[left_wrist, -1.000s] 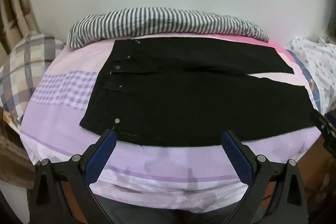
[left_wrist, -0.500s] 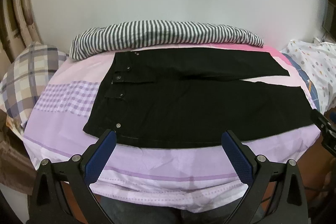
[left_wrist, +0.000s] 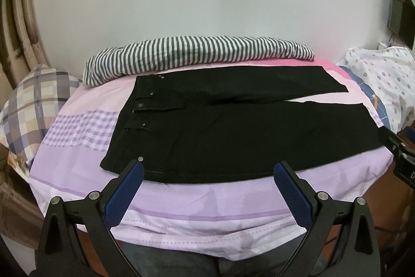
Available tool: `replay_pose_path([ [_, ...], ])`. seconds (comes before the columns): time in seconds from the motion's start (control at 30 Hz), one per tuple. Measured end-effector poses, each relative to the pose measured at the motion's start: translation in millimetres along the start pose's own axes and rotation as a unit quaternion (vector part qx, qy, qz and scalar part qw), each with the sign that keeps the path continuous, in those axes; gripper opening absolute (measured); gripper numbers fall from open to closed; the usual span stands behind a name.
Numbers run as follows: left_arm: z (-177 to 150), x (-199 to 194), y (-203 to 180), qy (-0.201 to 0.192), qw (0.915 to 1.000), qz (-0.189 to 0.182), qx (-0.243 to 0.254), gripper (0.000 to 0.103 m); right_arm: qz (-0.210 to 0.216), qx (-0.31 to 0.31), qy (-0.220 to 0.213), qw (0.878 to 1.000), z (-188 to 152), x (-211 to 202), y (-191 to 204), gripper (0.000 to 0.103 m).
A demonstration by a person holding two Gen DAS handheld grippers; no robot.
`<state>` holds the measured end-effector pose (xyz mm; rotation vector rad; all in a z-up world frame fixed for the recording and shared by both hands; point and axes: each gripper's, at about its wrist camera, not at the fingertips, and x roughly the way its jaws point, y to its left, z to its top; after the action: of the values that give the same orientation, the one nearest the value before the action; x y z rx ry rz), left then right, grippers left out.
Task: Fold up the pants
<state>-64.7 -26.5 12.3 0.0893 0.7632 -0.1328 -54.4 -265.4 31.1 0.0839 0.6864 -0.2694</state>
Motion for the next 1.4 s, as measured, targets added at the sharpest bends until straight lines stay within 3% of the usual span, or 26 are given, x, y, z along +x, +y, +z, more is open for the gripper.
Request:
replay_pose_path([
  [1.4, -8.0, -1.4, 11.5, -0.003, 0.9991, 0.021, -0.037, 0.100, 0.019, 0.002, -0.018, 1.000, -4.2, -2.6, 1.9, 0.103],
])
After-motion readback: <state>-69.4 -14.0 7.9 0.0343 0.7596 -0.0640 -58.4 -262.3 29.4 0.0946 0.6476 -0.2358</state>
